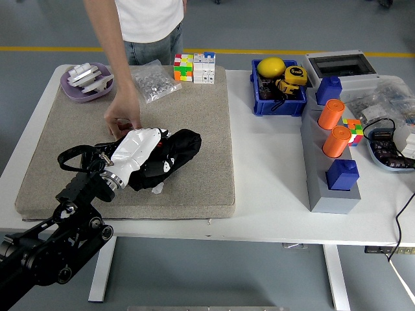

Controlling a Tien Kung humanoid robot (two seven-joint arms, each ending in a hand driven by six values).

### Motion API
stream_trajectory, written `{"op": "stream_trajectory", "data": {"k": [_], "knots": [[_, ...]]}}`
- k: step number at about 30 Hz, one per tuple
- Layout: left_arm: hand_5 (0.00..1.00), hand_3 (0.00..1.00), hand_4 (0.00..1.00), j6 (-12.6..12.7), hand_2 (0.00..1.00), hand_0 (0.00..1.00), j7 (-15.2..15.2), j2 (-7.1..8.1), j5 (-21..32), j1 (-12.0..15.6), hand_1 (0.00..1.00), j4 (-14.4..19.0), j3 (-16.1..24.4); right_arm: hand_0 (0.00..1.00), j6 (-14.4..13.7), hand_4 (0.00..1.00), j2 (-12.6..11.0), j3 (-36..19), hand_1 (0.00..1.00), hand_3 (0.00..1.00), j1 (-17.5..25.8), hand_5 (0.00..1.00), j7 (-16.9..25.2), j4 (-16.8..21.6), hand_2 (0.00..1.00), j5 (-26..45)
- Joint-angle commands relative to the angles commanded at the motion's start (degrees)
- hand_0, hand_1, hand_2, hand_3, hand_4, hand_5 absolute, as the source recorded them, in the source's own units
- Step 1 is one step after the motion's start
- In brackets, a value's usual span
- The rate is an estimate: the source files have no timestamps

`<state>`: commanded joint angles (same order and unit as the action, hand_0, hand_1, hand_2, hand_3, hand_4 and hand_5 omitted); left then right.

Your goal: Pick the rag up,wipe the panel,place it on the desk

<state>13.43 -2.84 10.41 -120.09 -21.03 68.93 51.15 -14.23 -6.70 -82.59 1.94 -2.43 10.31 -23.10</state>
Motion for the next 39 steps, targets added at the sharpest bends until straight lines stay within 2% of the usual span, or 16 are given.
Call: {"op": "stream_trajectory", "data": {"k": [6, 15, 39], "knots": [[0.002, 0.499, 0.326, 0.16, 0.537, 0.237, -0.17, -0.35, 0.06, 0.16, 0.301, 0.14, -0.07, 0.783, 0.04, 0.986, 0.08, -0.54, 0.697, 0.615, -0.06, 0.47, -0.1, 0.0, 0.69, -0.68], [0.002, 0.499, 0.328, 0.37, 0.537, 0.237, -0.25, 0.37, -0.52, 1.61, 0.301, -0.28, 3.04, 0.783, -0.06, 0.988, 0.12, -0.44, 0.695, 0.616, 0.19, 0.469, -0.11, 0.0, 0.69, -0.56], [0.002, 0.501, 0.329, -0.36, 0.538, 0.249, 0.06, 4.33, -2.73, 6.56, 0.307, -0.17, 15.33, 0.783, -0.14, 0.991, 0.11, -1.01, 0.691, 0.616, 0.48, 0.469, -0.02, 0.0, 0.689, -0.81]]}}
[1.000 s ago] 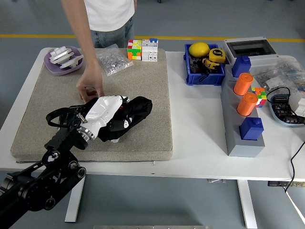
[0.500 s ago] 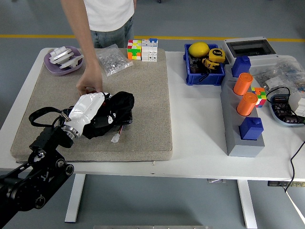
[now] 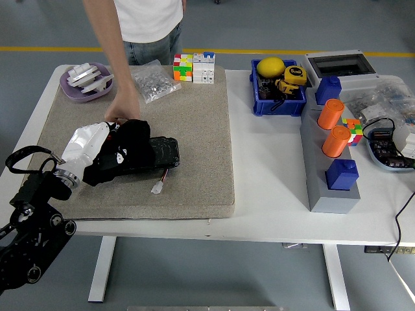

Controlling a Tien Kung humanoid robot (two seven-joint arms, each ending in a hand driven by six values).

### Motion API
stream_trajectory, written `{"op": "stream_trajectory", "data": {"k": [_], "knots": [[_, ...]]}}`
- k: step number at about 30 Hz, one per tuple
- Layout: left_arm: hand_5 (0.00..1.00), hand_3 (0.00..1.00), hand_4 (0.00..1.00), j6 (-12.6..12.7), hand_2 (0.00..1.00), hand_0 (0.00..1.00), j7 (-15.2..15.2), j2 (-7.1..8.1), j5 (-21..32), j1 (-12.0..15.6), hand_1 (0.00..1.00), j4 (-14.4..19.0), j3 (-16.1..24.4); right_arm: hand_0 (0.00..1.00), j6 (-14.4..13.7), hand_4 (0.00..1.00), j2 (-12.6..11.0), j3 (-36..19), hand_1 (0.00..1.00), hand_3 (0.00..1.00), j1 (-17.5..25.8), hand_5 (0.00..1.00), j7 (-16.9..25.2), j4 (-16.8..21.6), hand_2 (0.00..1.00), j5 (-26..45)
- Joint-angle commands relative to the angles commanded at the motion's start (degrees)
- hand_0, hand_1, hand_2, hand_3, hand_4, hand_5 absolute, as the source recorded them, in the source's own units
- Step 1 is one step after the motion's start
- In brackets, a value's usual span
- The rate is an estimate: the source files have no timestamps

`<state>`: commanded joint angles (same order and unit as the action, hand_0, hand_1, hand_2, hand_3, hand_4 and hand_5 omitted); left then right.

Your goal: Pick the rag up,wipe the panel,place it on the desk

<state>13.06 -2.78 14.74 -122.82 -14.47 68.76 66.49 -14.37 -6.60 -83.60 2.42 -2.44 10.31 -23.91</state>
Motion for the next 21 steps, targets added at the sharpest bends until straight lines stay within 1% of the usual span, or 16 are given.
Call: {"op": "stream_trajectory", "data": {"k": [6, 8, 16, 21], "knots": [[0.002, 0.502, 0.33, -0.34, 0.539, 0.251, -0.18, 0.68, -0.93, 1.3, 0.309, 0.07, 3.08, 0.783, -0.01, 0.991, 0.06, 0.72, 0.691, 0.616, -0.04, 0.469, 0.08, 0.0, 0.689, 0.92], [0.002, 0.502, 0.33, -0.78, 0.539, 0.251, -0.72, 0.77, -2.72, 1.92, 0.309, 0.79, 4.44, 0.783, 0.03, 0.991, 0.07, 1.02, 0.691, 0.616, -0.04, 0.469, 0.07, 0.0, 0.689, 1.18], [0.002, 0.503, 0.331, -0.71, 0.54, 0.249, -0.3, 1.54, -2.03, 4.68, 0.311, 0.9, 9.26, 0.783, 0.13, 0.991, 0.14, 2.44, 0.691, 0.615, 0.23, 0.469, 0.22, 0.0, 0.689, 2.69], [0.002, 0.507, 0.34, -0.73, 0.541, 0.25, -0.07, 2.16, -1.71, 6.01, 0.313, 0.73, 11.01, 0.783, 0.06, 0.992, 0.15, 3.64, 0.687, 0.616, 0.37, 0.469, 0.25, 0.0, 0.69, 3.92]]}}
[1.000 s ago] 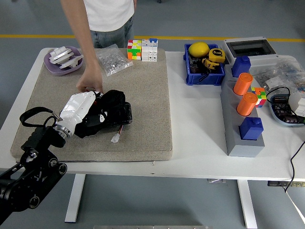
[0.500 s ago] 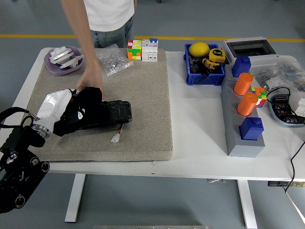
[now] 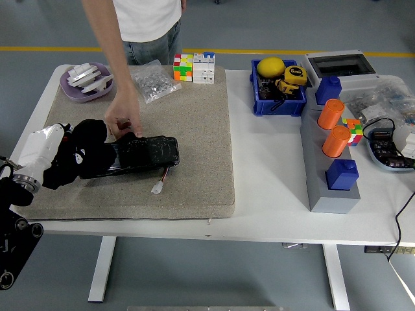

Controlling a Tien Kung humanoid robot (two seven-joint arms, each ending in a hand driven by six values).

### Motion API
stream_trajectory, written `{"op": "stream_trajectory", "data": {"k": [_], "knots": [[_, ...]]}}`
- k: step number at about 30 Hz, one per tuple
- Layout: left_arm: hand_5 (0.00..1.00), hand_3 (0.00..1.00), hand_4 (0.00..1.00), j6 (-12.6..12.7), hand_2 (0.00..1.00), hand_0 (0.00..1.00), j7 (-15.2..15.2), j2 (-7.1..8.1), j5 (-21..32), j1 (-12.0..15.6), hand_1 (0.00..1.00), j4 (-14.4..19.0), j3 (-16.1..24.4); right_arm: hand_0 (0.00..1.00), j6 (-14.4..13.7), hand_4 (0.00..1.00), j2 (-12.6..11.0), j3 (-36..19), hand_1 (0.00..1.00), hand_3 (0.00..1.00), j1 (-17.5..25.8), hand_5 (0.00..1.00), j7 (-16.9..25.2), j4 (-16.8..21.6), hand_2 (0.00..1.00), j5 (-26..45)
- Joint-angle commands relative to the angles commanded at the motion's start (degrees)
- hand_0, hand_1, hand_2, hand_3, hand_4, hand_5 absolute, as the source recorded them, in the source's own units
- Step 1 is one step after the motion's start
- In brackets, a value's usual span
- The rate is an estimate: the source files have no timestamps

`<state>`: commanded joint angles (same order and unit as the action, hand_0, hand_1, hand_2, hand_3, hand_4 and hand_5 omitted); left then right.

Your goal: Pick the rag up,wipe the panel,place it on the desk

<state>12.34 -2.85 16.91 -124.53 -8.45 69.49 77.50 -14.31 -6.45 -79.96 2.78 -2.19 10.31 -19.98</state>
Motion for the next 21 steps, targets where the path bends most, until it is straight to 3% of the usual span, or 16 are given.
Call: {"op": "stream_trajectory", "data": {"k": [9, 17, 20, 21], "knots": [[0.002, 0.511, 0.357, 0.49, 0.544, 0.25, 0.87, 0.12, 0.27, 1.58, 0.317, -1.19, 4.15, 0.783, -0.15, 0.992, 0.02, 2.07, 0.687, 0.616, 0.39, 0.469, -0.19, 0.0, 0.689, 1.55], [0.002, 0.518, 0.377, 2.61, 0.546, 0.27, 5.25, 0.16, 2.56, 1.26, 0.346, -5.39, 6.15, 0.784, -0.17, 0.991, 0.0, 2.95, 0.688, 0.616, 0.37, 0.469, -0.26, 0.0, 0.689, 1.78], [0.002, 0.518, 0.377, 2.01, 0.546, 0.27, 6.55, 0.3, 3.03, 0.97, 0.346, -6.91, 6.29, 0.784, -0.25, 0.991, 0.01, 3.51, 0.688, 0.616, 0.37, 0.469, -0.26, 0.0, 0.689, 2.27], [0.002, 0.568, 0.545, 1.71, 0.576, 0.464, 6.8, 0.32, 3.17, 0.94, 0.549, -7.42, 6.53, 0.783, -0.27, 0.991, 0.01, 3.69, 0.687, 0.616, 0.41, 0.469, -0.24, 0.0, 0.689, 2.46]]}}
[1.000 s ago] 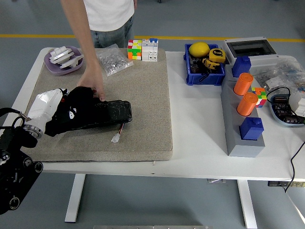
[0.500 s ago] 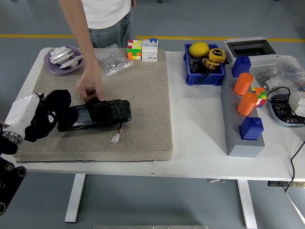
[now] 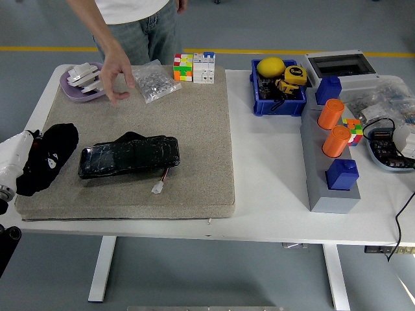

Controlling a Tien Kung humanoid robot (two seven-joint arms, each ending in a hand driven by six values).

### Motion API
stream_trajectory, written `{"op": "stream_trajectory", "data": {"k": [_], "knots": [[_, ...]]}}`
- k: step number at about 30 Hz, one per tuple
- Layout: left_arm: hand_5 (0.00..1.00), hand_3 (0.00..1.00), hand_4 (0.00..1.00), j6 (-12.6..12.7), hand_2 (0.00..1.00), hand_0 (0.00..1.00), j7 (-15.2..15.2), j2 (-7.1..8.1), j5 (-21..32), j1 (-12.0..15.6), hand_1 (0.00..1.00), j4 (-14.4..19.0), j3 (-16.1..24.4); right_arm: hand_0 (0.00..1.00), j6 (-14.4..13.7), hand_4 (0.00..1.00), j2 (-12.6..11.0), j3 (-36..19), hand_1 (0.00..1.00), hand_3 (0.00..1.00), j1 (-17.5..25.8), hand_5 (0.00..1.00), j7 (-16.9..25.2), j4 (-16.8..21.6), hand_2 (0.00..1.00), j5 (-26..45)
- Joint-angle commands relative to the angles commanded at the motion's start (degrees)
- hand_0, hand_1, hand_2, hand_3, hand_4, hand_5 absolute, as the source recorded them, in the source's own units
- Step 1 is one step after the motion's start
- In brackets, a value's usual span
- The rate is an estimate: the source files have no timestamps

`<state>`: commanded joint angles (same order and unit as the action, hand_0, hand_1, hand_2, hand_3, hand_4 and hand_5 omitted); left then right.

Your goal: Pick the rag up,wipe the panel,place it on the desk

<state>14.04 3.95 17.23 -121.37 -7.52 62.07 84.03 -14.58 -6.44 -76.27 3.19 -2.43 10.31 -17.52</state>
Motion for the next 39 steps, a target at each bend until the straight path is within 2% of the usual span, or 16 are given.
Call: {"op": "stream_trajectory", "data": {"k": [5, 6, 11, 12, 17, 18, 24, 25, 30, 31, 36, 37, 39], "knots": [[0.002, 0.568, 0.545, -1.59, 0.576, 0.464, 0.59, 0.16, 0.58, -0.03, 0.549, -1.07, -0.06, 0.783, -0.15, 0.991, 0.1, 1.07, 0.687, 0.616, 0.1, 0.469, 0.0, 0.0, 0.689, 1.26], [0.008, 0.56, 0.608, -1.82, 0.597, 0.638, 0.5, 0.11, 0.44, -0.06, 0.658, -1.2, -0.03, 0.783, -0.16, 0.992, 0.15, 1.09, 0.687, 0.616, 0.09, 0.469, 0.02, 0.0, 0.689, 1.33], [0.008, 0.56, 0.608, -2.85, 0.597, 0.638, 0.11, 0.1, 0.23, -0.29, 0.658, -1.54, 0.18, 0.783, -0.13, 0.992, 0.4, 0.45, 0.687, 0.616, -0.08, 0.469, 0.1, 0.0, 0.689, 0.78], [0.06, 0.593, 0.735, -3.03, 0.658, 0.741, 0.11, 0.11, 0.38, -0.35, 0.78, -1.66, 0.25, 0.783, -0.1, 0.992, 0.42, 0.18, 0.686, 0.616, -0.13, 0.469, 0.11, 0.0, 0.689, 0.5], [0.06, 0.593, 0.735, -3.49, 0.658, 0.741, 0.02, 0.23, 0.61, -0.42, 0.78, -1.65, 0.18, 0.783, -0.12, 0.992, 0.52, -0.32, 0.686, 0.616, -0.27, 0.469, 0.14, 0.0, 0.689, 0.11], [0.152, 0.659, 0.856, -3.5, 0.759, 0.766, 0.05, 0.22, 0.71, -0.41, 0.802, -1.65, 0.18, 0.783, -0.14, 0.992, 0.52, -0.34, 0.686, 0.616, -0.25, 0.469, 0.13, 0.0, 0.689, 0.09], [0.152, 0.659, 0.856, -3.9, 0.759, 0.766, -0.25, 0.28, 0.72, -0.22, 0.802, -1.15, 0.21, 0.784, -0.21, 0.991, 0.54, -0.66, 0.682, 0.616, -0.17, 0.469, 0.11, 0.0, 0.689, -0.22], [0.184, 0.717, 0.892, -3.86, 0.765, 0.776, -0.23, 0.29, 0.8, -0.12, 0.807, -1.01, 0.28, 0.785, -0.21, 0.991, 0.51, -0.64, 0.681, 0.615, -0.15, 0.469, 0.08, 0.0, 0.688, -0.28], [0.184, 0.717, 0.892, -4.32, 0.765, 0.776, -0.51, 0.44, 0.69, 0.24, 0.807, -0.25, 0.46, 0.785, -0.23, 0.991, 0.25, -0.44, 0.681, 0.615, -0.02, 0.469, -0.1, 0.0, 0.688, -0.68], [0.229, 0.767, 0.929, -4.39, 0.768, 0.78, -0.59, 0.48, 0.69, 0.31, 0.807, -0.09, 0.48, 0.785, -0.23, 0.991, 0.21, -0.39, 0.682, 0.615, -0.01, 0.468, -0.12, 0.0, 0.688, -0.69], [0.229, 0.767, 0.929, -5.26, 0.768, 0.78, -0.92, 0.95, 1.11, 1.45, 0.807, 2.17, 0.72, 0.785, -0.17, 0.991, 0.14, 0.67, 0.682, 0.615, 0.33, 0.468, -0.32, 0.0, 0.688, -0.36], [0.3, 0.777, 0.965, -5.42, 0.774, 0.783, -1.01, 1.07, 1.39, 1.78, 0.807, 2.85, 0.89, 0.786, -0.19, 0.991, 0.13, 0.92, 0.682, 0.615, 0.4, 0.468, -0.34, 0.0, 0.689, -0.23], [0.3, 0.777, 0.965, -5.73, 0.774, 0.783, -1.18, 1.33, 1.61, 2.55, 0.807, 4.48, 1.47, 0.786, -0.19, 0.991, 0.06, 1.41, 0.682, 0.615, 0.48, 0.468, -0.39, 0.0, 0.689, -0.01]]}}
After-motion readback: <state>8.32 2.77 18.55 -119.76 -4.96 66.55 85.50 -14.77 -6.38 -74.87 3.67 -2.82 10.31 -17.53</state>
